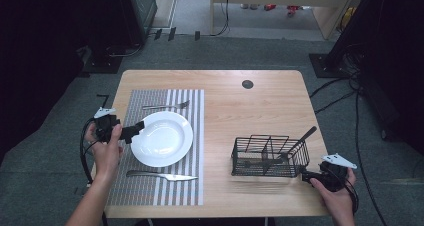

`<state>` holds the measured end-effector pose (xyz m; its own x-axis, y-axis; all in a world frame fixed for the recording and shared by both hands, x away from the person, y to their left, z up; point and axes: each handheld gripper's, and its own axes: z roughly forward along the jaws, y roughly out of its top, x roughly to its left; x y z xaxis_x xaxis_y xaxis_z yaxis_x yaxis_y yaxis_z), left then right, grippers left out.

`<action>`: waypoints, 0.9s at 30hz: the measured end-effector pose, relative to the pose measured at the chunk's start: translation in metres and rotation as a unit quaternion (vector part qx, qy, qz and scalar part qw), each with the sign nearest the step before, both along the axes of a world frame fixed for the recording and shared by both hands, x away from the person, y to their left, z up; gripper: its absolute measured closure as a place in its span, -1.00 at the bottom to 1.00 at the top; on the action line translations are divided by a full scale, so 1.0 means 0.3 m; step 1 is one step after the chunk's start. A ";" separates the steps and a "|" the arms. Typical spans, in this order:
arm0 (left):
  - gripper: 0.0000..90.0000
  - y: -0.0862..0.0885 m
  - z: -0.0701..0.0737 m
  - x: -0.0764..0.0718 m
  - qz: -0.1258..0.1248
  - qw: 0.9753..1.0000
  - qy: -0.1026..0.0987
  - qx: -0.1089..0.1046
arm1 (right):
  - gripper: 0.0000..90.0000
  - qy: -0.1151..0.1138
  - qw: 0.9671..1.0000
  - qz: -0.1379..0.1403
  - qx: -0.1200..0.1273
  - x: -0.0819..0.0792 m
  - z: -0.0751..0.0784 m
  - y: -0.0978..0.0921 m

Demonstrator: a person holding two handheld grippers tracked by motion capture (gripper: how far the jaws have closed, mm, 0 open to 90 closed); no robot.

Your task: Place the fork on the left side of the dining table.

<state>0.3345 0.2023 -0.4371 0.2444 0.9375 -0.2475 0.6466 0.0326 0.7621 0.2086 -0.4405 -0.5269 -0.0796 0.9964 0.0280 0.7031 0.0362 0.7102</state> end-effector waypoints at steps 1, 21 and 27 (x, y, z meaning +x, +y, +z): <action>-0.97 0.005 0.000 -0.014 0.001 1.000 -0.002 0.000 | -0.99 0.000 1.000 0.000 0.000 0.000 0.000 0.000; -0.97 0.131 -0.125 -0.245 0.039 0.999 -0.003 0.004 | -0.99 0.000 1.000 0.000 0.000 0.000 0.000 0.000; -0.97 0.144 -0.185 -0.279 0.041 0.999 0.006 0.032 | -0.99 0.001 1.000 0.000 0.000 0.000 0.000 0.000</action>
